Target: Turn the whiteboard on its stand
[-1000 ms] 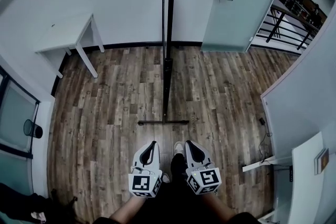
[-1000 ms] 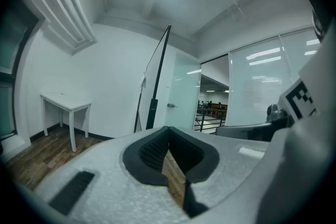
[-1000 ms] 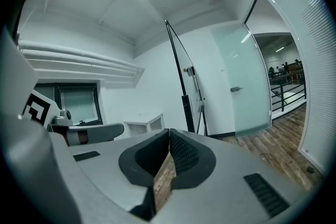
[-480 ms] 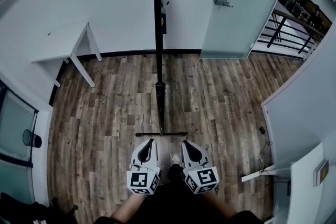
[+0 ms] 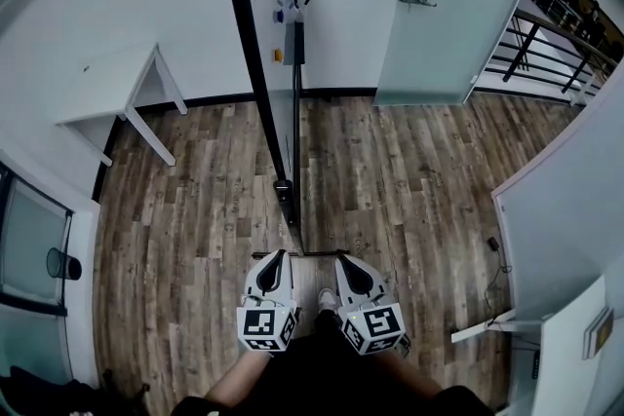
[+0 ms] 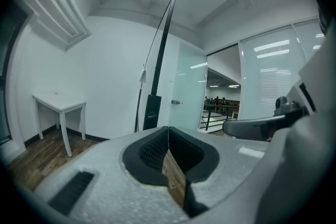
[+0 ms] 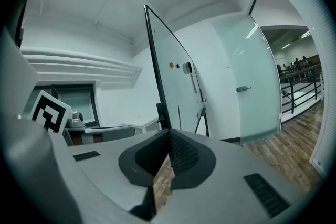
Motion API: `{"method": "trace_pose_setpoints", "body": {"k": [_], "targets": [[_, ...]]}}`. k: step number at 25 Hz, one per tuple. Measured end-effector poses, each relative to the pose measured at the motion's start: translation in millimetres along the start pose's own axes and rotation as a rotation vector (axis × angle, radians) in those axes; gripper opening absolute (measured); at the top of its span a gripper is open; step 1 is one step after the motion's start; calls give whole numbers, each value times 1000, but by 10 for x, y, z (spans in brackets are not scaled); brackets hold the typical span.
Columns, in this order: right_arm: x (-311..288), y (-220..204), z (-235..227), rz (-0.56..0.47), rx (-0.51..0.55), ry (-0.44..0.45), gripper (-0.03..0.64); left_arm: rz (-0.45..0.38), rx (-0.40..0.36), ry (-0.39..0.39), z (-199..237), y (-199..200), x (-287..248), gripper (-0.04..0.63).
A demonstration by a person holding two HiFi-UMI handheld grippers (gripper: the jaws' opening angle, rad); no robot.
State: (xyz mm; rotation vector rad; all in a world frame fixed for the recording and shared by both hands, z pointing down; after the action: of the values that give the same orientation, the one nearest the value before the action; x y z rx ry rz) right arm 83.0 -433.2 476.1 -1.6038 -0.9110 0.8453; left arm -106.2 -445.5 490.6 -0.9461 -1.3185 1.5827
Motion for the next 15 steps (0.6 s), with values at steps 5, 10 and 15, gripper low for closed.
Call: {"method": "trace_pose_setpoints", "body": {"k": [5, 10, 15], "targets": [[-213, 50, -226, 13, 6, 9, 14, 25, 6, 7, 47, -51, -316, 17], [-383, 62, -434, 27, 10, 9, 14, 57, 21, 13, 92, -129, -584, 85], [-552, 92, -557, 27, 9, 25, 14, 86, 17, 35, 180, -207, -828, 182]]}}
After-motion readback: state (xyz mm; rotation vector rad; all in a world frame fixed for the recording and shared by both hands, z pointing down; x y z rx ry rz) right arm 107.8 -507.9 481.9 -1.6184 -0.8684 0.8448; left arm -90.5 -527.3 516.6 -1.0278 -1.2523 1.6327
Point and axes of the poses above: the fingertips, and each gripper's own axes: x backward along the fingers, z to its left, y out of its top, the point moved 9 cm from there along x, backward along the fingers, and after that the axes turned 7 degrees about -z, right-handed, at the moved point
